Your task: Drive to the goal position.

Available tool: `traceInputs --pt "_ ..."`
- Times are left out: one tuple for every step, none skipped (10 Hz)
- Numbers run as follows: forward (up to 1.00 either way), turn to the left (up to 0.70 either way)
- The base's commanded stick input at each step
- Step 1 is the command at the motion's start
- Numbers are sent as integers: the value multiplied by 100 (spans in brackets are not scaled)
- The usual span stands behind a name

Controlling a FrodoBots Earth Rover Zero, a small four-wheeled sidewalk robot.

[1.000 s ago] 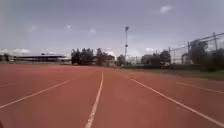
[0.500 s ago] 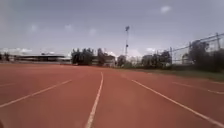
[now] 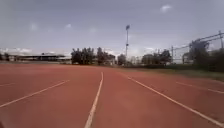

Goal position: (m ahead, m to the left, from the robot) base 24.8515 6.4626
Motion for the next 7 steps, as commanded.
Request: traceInputs --pt "45 0" --pt "45 0" --pt "45 0" --pt "45 0" --pt "45 0" --pt "45 0" --pt "45 0"
